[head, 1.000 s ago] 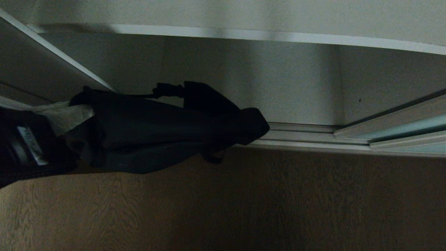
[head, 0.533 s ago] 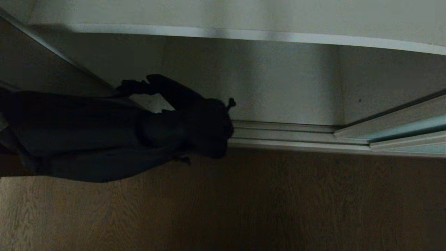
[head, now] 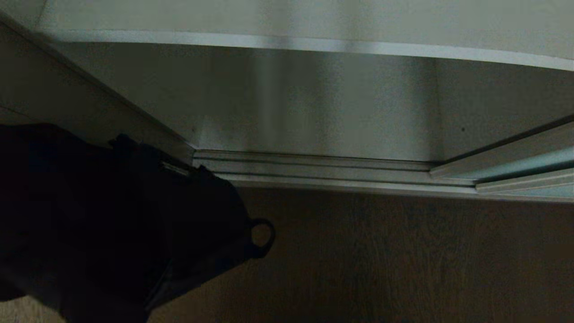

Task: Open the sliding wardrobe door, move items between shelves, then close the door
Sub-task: Place the bag on the higher shelf

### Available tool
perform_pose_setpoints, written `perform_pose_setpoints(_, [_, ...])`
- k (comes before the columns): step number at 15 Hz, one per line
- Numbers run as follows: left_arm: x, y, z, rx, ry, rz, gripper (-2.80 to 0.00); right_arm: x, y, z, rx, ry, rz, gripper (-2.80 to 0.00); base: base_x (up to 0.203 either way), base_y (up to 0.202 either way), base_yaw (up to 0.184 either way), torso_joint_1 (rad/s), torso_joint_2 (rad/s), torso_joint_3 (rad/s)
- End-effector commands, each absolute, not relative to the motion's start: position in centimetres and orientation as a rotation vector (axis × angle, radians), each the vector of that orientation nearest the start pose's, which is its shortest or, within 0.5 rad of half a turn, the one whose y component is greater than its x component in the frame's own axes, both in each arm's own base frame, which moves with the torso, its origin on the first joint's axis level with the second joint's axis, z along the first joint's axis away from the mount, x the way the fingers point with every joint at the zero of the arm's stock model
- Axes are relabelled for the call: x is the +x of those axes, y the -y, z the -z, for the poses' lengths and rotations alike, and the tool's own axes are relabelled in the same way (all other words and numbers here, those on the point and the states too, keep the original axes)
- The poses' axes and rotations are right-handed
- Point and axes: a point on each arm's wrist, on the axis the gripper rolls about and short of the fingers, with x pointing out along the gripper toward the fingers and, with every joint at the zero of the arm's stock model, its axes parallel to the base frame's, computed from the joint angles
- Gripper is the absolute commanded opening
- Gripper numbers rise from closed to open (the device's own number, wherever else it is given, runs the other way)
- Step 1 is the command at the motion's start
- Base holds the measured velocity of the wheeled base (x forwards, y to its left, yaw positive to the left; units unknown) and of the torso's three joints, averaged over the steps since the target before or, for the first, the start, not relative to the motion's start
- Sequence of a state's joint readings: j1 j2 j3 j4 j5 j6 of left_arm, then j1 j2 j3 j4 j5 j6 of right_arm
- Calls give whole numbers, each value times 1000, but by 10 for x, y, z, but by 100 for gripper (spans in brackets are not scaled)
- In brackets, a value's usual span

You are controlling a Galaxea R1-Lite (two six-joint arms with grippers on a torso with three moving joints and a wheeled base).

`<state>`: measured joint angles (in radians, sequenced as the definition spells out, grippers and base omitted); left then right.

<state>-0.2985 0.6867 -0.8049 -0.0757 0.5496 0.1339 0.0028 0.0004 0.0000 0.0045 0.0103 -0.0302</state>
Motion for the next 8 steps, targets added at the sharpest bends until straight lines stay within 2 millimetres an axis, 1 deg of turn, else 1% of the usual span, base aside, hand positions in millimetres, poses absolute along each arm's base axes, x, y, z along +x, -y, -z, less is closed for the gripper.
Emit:
perform_pose_setpoints(1, [22, -6, -300, 56, 174, -307, -280, -23, 0, -75, -31, -3, -14, -280, 0, 0, 0, 0, 0, 0])
perform_pose_setpoints(2, [23, -6, -296, 62, 166, -293, -280, -23, 0, -75, -31, -4, -14, -280, 0, 0, 0, 0, 0, 0])
perform_pose_setpoints(3, [24, -5, -297, 62, 168, -274, -280, -23, 0, -75, -31, -4, -14, -280, 0, 0, 0, 0, 0, 0])
perform_pose_setpoints(5, [24, -4, -304, 62, 190, -233, -280, -23, 0, -75, -31, -4, -14, -280, 0, 0, 0, 0, 0, 0])
perform_pose_setpoints(6, [28, -3, -305, 66, 179, -220, -280, -23, 0, -75, -31, -3, -14, -280, 0, 0, 0, 0, 0, 0])
perform_pose_setpoints(8, [33, -2, -298, 76, 146, -213, -280, -23, 0, -75, -31, -3, -14, -280, 0, 0, 0, 0, 0, 0])
